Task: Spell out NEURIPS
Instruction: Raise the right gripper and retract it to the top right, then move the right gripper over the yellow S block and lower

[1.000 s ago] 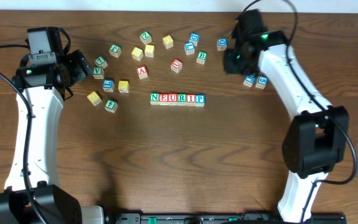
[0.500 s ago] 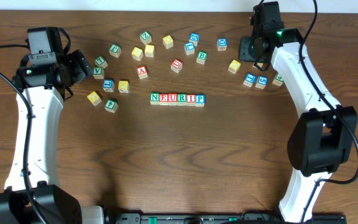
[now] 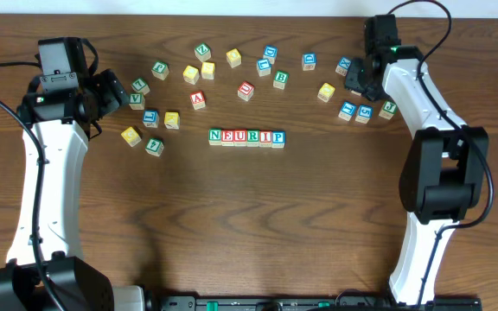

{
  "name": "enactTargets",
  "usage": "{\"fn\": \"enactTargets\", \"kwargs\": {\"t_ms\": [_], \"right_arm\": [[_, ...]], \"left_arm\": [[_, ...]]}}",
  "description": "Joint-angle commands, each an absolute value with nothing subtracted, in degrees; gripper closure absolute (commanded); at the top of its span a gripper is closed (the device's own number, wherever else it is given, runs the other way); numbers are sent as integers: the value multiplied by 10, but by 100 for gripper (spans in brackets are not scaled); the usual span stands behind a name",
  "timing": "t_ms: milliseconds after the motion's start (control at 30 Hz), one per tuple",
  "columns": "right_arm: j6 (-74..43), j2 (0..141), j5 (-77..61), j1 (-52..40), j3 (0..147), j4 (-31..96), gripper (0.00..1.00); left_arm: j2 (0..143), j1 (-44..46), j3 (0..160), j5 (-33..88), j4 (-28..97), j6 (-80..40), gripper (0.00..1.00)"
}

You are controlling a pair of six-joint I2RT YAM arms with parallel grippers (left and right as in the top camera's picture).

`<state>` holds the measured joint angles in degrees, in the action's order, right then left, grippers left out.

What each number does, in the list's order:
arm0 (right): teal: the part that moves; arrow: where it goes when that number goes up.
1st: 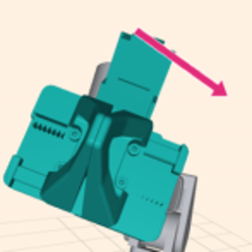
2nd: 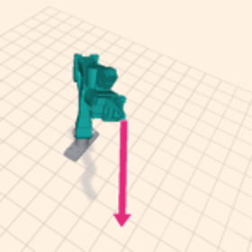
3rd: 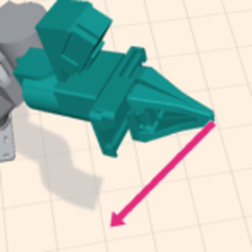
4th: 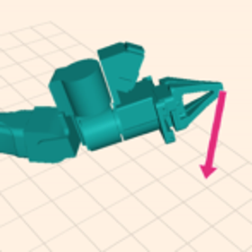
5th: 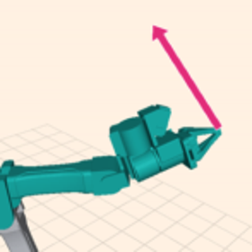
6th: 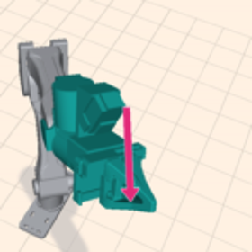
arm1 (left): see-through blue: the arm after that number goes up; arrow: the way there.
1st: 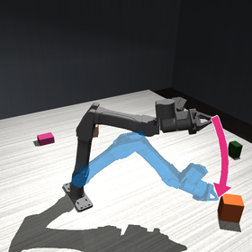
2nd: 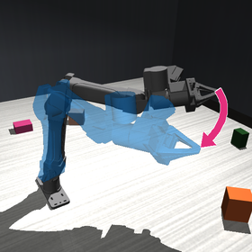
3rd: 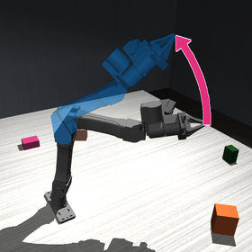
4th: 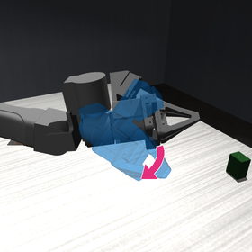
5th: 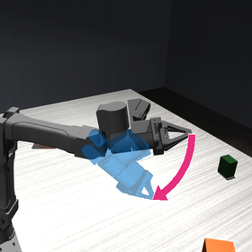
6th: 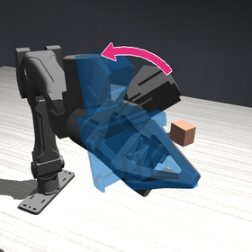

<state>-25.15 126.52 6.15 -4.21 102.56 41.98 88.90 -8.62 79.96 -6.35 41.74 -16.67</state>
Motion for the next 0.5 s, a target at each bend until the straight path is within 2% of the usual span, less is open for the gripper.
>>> {"fn": "enactTargets", "kwargs": {"t_ms": [0,67,200,367,467], "right_arm": [[-274,1265,74,-36,1032,402,48],[-274,1266,74,-36,1029,390,44],[-274,1276,70,-36,1027,370,43],[-274,1307,70,-36,1027,361,32],[-274,1324,70,-33,1027,361,32]], "left_arm": [[894,-88,807,-67,417,-166,2],[894,-88,807,-67,417,-166,2],[894,-88,807,-67,417,-166,2],[894,-88,807,-67,417,-166,2],[894,-88,807,-67,417,-166,2]]}}
